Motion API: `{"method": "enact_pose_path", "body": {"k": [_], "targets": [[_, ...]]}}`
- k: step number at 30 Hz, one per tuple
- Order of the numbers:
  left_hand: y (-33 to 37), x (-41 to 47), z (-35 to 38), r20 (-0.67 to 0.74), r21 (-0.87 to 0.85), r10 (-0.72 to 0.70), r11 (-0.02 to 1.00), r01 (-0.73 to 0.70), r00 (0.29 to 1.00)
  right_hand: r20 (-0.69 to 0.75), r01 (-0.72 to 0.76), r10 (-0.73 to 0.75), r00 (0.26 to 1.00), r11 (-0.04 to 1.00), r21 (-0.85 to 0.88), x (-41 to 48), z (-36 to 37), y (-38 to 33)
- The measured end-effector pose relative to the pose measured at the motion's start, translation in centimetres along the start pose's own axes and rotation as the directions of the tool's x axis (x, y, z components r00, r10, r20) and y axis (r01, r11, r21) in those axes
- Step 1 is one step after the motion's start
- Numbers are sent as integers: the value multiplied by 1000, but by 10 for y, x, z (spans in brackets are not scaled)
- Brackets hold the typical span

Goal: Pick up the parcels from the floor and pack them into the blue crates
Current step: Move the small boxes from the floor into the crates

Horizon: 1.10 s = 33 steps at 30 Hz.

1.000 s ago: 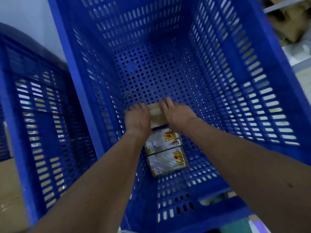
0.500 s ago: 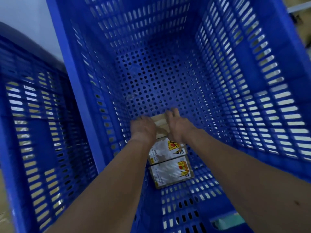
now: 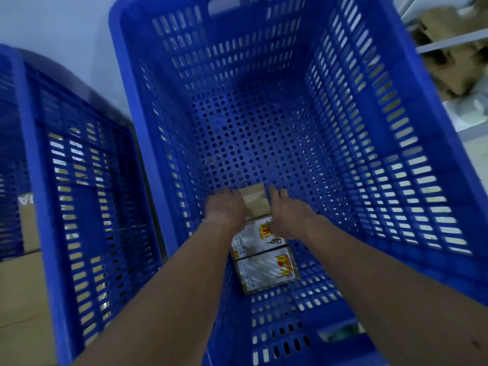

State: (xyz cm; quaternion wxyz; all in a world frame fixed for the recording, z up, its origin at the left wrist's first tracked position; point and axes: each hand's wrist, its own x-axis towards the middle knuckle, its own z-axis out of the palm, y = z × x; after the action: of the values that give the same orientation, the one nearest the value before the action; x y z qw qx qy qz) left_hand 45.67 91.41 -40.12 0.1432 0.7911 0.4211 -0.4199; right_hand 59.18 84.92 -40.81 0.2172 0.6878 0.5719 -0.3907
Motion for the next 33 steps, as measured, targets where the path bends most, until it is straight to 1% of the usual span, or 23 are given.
{"method": "enact_pose_path", "body": {"k": [3, 5, 9, 11, 13, 20, 24, 28, 33], "targets": [[-1, -22, -6, -43, -65, 35, 997, -38, 998, 24, -17, 16, 1000, 999, 43, -23, -12, 7], [0, -42, -14, -69, -101, 52, 993, -59, 996, 15, -6, 5, 1000, 998, 63, -44, -21, 14], [5, -97, -36, -116, -226, 60, 970, -85, 991, 3, 11, -11, 1000, 1000, 5, -105, -41, 19], [10, -132, -51, -137, -290, 62, 952, -100, 989, -14, 2, -1, 1000, 1000, 13, -144, -54, 19], [14, -170, -62, -158, -318, 57, 942, -105, 986, -41, 6, -5, 999, 1000, 24, -183, -64, 18], [28, -292, -97, -235, -336, 42, 934, -122, 971, -104, 23, -24, 994, 1000, -14, -296, -84, 9], [26, -346, -99, -257, -357, 10, 928, -104, 966, -171, 40, -34, 985, 999, 31, -347, -79, 3], [23, -385, -102, -300, -335, 29, 933, -134, 953, -232, -29, 44, 972, 997, 69, -394, -67, 6], [20, -423, -98, -413, -239, 161, 931, -277, 896, -335, -156, 207, 919, 972, 173, -451, -38, 8]]}}
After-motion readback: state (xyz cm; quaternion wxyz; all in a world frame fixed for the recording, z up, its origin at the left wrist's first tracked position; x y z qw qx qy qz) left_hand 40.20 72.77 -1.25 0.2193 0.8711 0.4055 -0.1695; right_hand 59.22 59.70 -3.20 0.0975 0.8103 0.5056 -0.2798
